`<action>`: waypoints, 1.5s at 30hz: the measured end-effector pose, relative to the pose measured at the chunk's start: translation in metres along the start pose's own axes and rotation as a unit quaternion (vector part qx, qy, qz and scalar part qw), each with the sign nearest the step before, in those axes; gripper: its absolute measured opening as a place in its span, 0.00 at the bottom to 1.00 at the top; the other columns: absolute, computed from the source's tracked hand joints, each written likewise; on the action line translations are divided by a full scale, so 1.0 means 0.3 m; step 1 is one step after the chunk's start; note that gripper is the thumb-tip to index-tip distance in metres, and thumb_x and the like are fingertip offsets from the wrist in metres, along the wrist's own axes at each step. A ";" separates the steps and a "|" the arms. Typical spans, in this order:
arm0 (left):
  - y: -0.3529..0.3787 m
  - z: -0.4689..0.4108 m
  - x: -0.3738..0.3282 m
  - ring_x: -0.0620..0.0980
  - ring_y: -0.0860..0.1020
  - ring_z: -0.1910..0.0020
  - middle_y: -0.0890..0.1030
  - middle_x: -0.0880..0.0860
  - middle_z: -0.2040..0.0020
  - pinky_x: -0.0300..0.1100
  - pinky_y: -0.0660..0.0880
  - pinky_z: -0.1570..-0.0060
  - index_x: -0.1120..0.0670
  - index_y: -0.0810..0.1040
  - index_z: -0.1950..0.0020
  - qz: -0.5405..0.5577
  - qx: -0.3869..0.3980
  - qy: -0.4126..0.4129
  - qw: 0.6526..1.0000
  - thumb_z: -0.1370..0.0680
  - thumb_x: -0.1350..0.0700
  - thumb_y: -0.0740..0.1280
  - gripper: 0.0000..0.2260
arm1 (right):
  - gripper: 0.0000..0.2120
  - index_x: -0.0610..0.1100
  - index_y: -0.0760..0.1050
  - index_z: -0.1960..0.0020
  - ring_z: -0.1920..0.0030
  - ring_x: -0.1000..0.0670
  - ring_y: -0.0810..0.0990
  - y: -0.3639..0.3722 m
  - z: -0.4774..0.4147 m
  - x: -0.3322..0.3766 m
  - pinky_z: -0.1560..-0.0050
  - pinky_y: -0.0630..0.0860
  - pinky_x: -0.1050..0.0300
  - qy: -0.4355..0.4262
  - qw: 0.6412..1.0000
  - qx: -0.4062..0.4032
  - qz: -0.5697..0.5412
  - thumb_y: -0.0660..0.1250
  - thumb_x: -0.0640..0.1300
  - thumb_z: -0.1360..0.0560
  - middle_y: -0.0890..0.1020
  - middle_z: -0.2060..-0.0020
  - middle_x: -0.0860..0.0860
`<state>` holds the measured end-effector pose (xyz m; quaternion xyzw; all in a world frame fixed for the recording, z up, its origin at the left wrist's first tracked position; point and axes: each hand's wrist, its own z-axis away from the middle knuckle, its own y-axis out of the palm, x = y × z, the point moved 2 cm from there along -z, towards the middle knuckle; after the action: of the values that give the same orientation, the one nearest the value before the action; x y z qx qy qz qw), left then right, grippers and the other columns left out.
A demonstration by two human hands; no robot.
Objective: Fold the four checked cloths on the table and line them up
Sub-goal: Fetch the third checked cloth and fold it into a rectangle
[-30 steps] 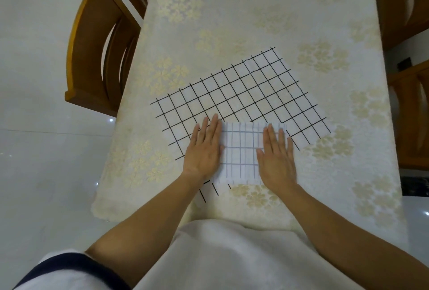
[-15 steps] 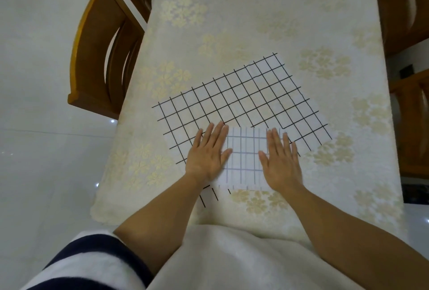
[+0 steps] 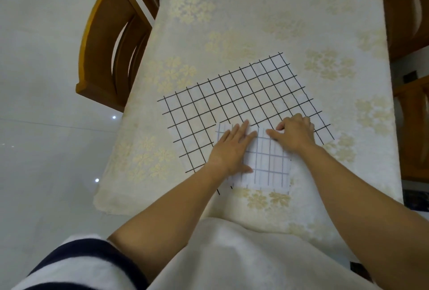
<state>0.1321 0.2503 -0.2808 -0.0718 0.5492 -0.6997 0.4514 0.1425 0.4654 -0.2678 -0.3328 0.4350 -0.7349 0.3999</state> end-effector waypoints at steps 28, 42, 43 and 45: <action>0.014 0.005 -0.048 0.57 0.31 0.21 0.29 0.53 0.20 0.59 0.41 0.22 0.55 0.28 0.21 -0.078 0.084 -0.065 0.991 0.40 0.35 0.80 0.71 | 0.17 0.38 0.74 0.58 0.63 0.46 0.75 0.065 0.323 -0.081 0.61 0.69 0.53 0.128 0.931 0.005 -0.341 0.63 0.52 0.19 0.77 0.66 0.46; -0.011 0.012 -0.052 0.59 0.35 0.20 0.33 0.54 0.19 0.58 0.40 0.22 0.58 0.32 0.20 -0.052 0.069 -0.042 0.995 0.37 0.38 0.80 0.68 | 0.08 0.44 0.77 0.43 0.58 0.47 0.81 -0.017 0.379 0.074 0.59 0.79 0.51 0.015 0.966 -0.031 -0.258 0.62 0.45 0.19 0.83 0.58 0.47; -0.019 0.020 -0.036 0.59 0.36 0.20 0.34 0.54 0.19 0.57 0.40 0.21 0.58 0.34 0.20 -0.039 0.058 -0.022 0.997 0.35 0.39 0.79 0.65 | 0.06 0.44 0.76 0.48 0.62 0.47 0.79 -0.022 0.376 0.081 0.63 0.77 0.52 0.012 0.968 -0.034 -0.248 0.61 0.44 0.19 0.81 0.63 0.47; -0.035 0.043 0.001 0.57 0.40 0.19 0.37 0.53 0.18 0.53 0.43 0.21 0.58 0.38 0.18 0.006 0.041 0.001 0.999 0.28 0.42 0.76 0.56 | 0.09 0.47 0.70 0.58 0.70 0.49 0.70 -0.034 0.372 0.099 0.69 0.67 0.55 0.002 0.970 -0.049 -0.237 0.61 0.43 0.19 0.72 0.71 0.49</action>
<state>0.1336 0.2409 -0.2672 -0.0490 0.5205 -0.7190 0.4580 0.2192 0.4006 -0.2098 -0.4440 0.3798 -0.7873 0.1968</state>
